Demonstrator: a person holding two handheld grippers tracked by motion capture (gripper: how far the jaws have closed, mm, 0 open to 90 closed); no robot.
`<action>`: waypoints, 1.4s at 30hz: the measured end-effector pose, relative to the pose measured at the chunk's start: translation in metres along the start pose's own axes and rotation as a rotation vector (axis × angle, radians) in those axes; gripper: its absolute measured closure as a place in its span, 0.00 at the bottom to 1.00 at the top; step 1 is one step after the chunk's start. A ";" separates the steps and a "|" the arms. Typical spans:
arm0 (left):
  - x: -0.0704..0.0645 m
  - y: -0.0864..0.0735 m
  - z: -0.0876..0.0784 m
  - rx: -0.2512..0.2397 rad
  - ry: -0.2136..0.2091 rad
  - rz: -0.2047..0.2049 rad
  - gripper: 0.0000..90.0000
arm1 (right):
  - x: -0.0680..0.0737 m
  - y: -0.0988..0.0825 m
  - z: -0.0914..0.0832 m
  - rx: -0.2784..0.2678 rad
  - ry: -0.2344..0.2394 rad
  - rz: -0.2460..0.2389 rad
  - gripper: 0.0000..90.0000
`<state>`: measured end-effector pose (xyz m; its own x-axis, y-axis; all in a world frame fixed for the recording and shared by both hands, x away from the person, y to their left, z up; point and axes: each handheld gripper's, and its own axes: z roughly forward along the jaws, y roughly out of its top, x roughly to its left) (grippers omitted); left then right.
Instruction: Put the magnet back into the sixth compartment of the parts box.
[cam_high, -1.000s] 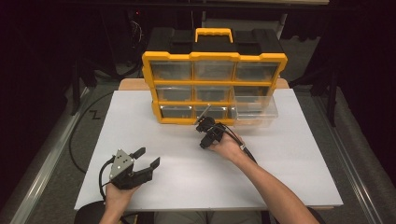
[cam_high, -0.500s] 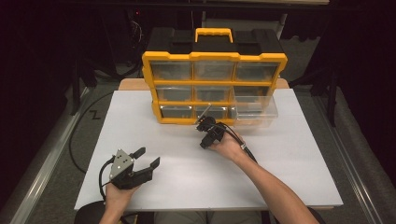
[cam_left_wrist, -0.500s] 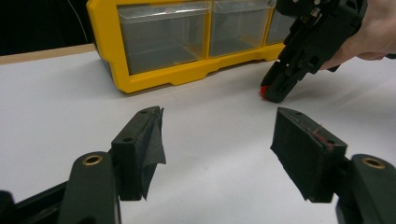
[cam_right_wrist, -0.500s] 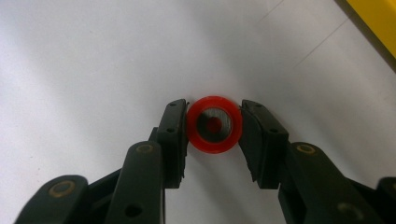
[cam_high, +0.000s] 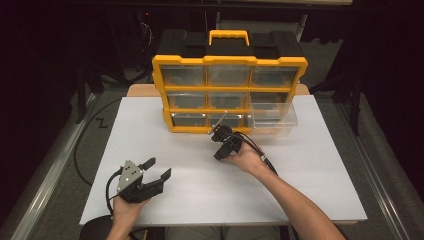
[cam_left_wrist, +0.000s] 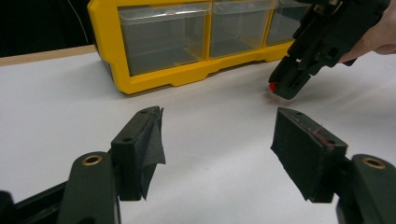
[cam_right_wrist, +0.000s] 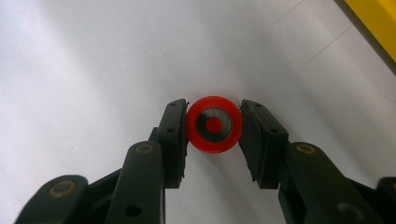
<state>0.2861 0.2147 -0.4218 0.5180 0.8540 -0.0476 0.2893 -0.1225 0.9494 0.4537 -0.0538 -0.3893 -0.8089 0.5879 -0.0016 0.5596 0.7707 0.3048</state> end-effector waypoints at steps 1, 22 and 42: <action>0.000 0.000 0.000 0.000 0.000 0.000 0.37 | 0.001 0.000 -0.001 0.004 0.005 0.006 0.72; 0.000 0.000 0.000 0.000 0.001 -0.001 0.37 | 0.014 -0.023 -0.022 -0.019 0.023 -0.072 0.72; -0.001 0.000 0.001 -0.002 0.001 -0.004 0.37 | 0.015 -0.048 -0.039 -0.036 0.028 -0.086 0.72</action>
<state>0.2864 0.2138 -0.4221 0.5159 0.8551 -0.0510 0.2899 -0.1183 0.9497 0.4083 -0.0914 -0.3671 -0.8588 0.5123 -0.0033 0.4810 0.8087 0.3386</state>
